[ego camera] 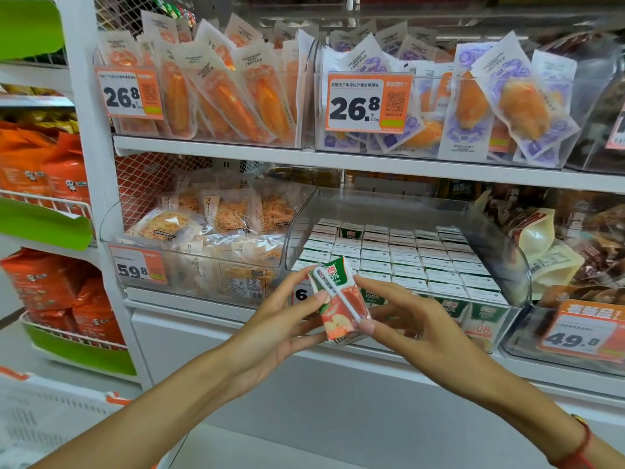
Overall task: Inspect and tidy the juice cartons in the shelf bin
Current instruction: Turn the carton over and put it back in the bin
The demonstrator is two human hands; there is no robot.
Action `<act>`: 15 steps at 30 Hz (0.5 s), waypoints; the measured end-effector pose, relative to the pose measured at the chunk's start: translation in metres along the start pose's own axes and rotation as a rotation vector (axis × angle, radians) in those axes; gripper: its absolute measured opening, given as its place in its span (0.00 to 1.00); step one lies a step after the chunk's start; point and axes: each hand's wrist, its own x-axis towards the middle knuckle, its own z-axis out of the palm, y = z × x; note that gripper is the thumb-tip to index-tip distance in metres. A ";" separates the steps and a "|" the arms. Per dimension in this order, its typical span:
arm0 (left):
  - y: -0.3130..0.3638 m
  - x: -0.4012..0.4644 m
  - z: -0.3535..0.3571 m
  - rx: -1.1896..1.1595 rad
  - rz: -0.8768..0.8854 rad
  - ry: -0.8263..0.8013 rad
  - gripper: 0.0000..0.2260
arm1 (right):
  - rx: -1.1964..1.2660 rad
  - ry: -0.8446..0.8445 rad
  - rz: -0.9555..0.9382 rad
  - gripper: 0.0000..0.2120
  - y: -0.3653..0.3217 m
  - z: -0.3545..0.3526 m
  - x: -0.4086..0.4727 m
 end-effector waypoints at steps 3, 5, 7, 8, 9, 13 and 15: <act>0.001 0.000 0.003 -0.088 -0.146 0.040 0.20 | 0.150 0.130 0.044 0.16 0.001 0.003 0.004; -0.001 0.000 0.005 -0.093 -0.246 0.052 0.20 | 0.204 0.183 0.124 0.14 0.003 0.005 0.006; -0.002 -0.001 0.007 -0.091 -0.311 0.055 0.22 | 0.241 0.198 0.223 0.18 0.005 0.007 0.007; -0.002 0.000 0.007 -0.094 -0.328 0.062 0.23 | 0.260 0.197 0.263 0.19 0.006 0.007 0.007; -0.002 0.000 0.008 -0.094 -0.336 0.067 0.24 | 0.275 0.192 0.289 0.19 0.007 0.007 0.007; -0.003 0.000 0.008 -0.050 -0.234 0.084 0.21 | 0.368 0.112 0.340 0.19 0.006 0.004 0.007; -0.004 0.000 0.010 0.076 -0.065 0.115 0.20 | 0.463 0.054 0.364 0.20 0.004 0.004 0.006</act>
